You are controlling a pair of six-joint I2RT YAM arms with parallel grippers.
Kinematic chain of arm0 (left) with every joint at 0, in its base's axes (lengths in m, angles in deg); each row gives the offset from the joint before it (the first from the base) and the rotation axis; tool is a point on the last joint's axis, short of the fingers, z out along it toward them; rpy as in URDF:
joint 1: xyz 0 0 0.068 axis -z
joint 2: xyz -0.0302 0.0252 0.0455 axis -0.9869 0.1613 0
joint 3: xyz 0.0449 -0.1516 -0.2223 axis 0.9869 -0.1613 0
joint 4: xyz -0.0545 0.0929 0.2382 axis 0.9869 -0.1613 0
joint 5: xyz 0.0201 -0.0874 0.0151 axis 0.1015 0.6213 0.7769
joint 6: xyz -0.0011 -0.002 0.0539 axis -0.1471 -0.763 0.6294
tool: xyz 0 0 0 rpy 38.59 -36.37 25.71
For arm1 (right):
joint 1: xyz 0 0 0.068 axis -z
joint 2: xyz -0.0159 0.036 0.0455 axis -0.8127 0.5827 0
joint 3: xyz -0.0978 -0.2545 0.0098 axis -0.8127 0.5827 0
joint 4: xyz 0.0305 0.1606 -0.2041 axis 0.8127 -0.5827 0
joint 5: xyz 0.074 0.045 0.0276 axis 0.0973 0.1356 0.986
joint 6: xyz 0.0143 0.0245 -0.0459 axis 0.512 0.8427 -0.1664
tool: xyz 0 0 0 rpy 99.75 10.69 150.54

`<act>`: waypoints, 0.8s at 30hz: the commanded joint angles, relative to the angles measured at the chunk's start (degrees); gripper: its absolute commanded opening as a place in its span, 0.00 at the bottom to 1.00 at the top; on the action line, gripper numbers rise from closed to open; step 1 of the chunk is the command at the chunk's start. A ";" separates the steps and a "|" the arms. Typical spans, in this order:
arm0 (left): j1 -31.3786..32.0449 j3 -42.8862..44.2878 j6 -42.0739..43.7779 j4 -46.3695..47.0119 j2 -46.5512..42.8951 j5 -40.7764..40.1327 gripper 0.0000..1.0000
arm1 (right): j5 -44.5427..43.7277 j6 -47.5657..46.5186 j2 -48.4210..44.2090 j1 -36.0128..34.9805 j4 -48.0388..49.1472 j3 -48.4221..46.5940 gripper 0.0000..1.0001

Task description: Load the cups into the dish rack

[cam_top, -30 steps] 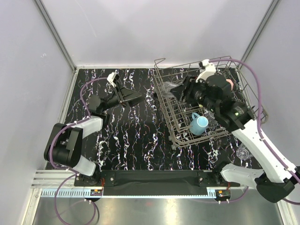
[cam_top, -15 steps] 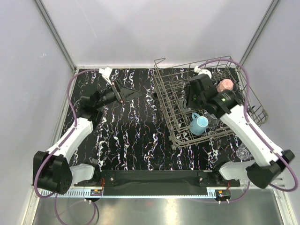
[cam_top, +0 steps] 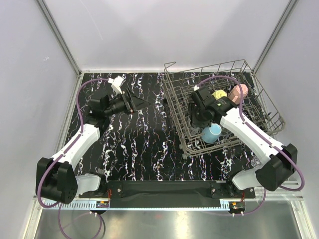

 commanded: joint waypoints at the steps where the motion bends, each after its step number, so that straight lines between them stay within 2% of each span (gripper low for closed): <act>1: -0.03 1.91 0.95 0.45 -0.30 -0.66 0.78 | 1.97 1.03 0.81 0.05 2.78 1.01 0.00; 14: -0.03 1.38 0.25 1.50 -0.03 -0.13 0.78 | 2.24 1.04 4.32 0.13 7.44 5.05 0.01; 18: -0.03 1.21 -0.02 1.85 0.14 -0.13 0.78 | 1.10 1.04 5.11 0.05 7.18 5.49 0.06; 22: -0.03 1.03 -0.46 2.29 0.58 0.13 0.78 | 1.36 0.68 5.55 0.05 7.88 6.11 0.17; 24: -0.03 1.12 -0.46 2.29 0.49 0.05 0.78 | 1.53 0.68 5.64 0.05 8.23 6.63 0.20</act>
